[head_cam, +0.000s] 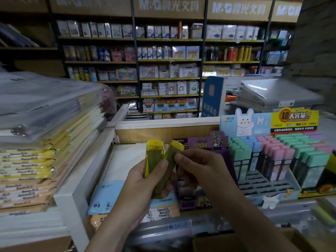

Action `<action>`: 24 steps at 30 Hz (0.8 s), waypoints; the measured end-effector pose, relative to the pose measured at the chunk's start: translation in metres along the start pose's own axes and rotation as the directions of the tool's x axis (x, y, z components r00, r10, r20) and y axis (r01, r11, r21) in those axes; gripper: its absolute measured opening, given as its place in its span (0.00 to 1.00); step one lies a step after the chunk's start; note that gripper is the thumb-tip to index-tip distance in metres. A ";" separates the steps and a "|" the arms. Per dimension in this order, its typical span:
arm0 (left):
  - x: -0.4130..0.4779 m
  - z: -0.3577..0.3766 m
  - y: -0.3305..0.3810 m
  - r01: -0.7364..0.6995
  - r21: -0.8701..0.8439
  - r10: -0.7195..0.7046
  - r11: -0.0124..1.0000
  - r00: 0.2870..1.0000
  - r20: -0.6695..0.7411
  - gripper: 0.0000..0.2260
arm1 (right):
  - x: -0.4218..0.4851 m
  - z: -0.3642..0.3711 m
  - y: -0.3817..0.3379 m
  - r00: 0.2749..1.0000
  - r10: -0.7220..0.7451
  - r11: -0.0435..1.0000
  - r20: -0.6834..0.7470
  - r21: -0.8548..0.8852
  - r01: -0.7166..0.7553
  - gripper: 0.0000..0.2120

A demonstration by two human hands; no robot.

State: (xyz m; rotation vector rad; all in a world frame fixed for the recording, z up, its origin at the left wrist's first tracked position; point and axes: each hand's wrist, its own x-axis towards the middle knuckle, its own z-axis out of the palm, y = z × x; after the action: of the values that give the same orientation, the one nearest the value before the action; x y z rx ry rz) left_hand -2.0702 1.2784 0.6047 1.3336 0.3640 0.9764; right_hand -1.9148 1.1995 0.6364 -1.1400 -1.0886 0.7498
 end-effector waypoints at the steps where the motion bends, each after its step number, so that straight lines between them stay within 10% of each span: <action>1: 0.000 -0.001 0.000 0.010 -0.021 -0.010 1.000 1.000 0.001 0.21 | -0.001 -0.001 -0.001 1.000 0.008 0.999 0.008 0.046 -0.008 0.05; 9: 0.000 -0.007 0.000 0.073 -0.086 -0.070 0.994 0.997 0.043 0.22 | -0.004 -0.008 -0.003 0.995 0.083 0.947 0.061 0.307 -0.097 0.09; 16: 0.001 -0.004 0.001 0.053 -0.009 -0.052 0.999 0.994 0.097 0.18 | -0.003 -0.004 -0.004 0.992 0.122 0.984 0.039 0.128 -0.126 0.24; 24: -0.002 -0.002 0.003 0.065 0.000 -0.064 0.998 0.993 0.101 0.18 | 0.004 0.000 -0.002 0.988 0.153 0.986 -0.031 0.073 -0.151 0.17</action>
State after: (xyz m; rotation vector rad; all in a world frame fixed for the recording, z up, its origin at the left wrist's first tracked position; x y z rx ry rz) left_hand -2.0741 1.2782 0.6066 1.3546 0.3261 0.8517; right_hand -1.9140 1.2024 0.6398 -1.1817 -0.9449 0.8764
